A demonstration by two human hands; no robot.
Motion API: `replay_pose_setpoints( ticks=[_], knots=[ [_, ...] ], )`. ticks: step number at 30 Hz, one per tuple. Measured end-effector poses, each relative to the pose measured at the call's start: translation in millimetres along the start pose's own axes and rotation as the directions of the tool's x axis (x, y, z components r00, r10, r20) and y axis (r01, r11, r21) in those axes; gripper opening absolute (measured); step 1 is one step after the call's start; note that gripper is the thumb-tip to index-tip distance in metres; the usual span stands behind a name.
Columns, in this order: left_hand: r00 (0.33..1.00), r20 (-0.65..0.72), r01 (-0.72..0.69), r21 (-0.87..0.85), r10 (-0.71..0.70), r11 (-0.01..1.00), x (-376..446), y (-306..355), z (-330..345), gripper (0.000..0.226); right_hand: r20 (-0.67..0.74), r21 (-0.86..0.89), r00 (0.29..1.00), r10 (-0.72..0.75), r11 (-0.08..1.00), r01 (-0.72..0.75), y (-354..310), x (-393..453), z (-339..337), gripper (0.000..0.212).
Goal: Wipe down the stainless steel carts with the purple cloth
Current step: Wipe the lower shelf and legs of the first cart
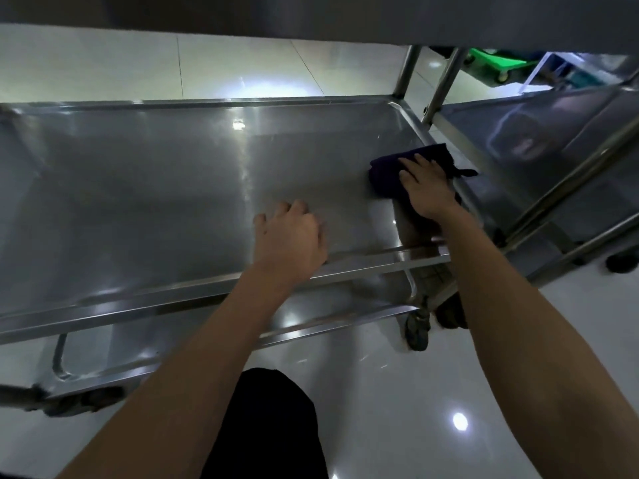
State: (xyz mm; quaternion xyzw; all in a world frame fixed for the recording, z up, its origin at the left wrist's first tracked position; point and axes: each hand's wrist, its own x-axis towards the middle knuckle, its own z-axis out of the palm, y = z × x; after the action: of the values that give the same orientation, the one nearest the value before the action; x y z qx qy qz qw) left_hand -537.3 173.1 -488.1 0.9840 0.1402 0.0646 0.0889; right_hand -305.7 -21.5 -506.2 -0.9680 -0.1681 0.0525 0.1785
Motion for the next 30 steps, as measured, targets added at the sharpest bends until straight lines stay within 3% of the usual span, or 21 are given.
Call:
replay_pose_setpoints(
  ticks=[5,18,30],
  knots=[
    [0.998,0.028,-0.055,0.027,0.055,0.998,2,-1,1,0.033,-0.007,-0.052,0.999,0.048,0.997,-0.048,2,7,-7,0.049],
    [0.995,0.063,-0.075,0.045,0.073,0.996,0,-5,-1,0.030,0.036,-0.020,0.998,-0.060,0.998,0.060,9,-88,-7,0.048],
    [0.988,0.107,-0.110,-0.015,0.111,0.994,-14,-15,-7,0.037,-0.098,-0.045,0.994,-0.052,0.998,0.048,-54,-196,28,0.054]
  ],
)
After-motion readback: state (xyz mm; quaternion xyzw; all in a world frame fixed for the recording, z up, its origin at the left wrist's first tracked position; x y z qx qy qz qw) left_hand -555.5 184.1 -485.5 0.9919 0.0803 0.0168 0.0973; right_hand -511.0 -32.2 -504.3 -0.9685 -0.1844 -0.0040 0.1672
